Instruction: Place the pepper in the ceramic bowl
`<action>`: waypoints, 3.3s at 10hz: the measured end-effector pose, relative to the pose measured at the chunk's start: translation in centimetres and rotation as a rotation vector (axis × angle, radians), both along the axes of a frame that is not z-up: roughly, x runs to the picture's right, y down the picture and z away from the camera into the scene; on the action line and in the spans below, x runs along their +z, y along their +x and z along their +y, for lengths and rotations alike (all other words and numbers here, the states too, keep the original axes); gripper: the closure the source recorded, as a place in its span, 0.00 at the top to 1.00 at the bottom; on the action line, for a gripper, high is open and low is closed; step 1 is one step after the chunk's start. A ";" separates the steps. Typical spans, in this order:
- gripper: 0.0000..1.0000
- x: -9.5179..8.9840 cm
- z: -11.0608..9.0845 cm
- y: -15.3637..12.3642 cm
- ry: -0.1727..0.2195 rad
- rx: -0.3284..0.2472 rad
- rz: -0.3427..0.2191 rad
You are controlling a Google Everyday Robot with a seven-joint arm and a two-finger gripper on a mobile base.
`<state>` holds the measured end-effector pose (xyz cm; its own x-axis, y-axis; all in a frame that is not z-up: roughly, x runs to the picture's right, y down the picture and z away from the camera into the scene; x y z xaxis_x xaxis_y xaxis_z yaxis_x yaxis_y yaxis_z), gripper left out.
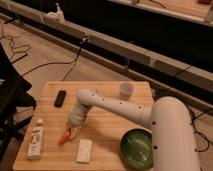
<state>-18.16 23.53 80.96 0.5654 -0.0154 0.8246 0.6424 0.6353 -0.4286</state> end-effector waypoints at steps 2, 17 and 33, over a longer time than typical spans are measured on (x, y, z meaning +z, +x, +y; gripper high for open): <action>0.00 -0.2 -1.2 3.3 -0.002 0.068 0.083; 0.00 -6.2 -3.1 20.9 -0.054 0.257 0.477; 0.44 -12.7 2.3 35.5 -0.079 0.633 0.744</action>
<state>17.31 25.79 68.24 0.8259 0.5102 0.2397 -0.2591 0.7212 -0.6424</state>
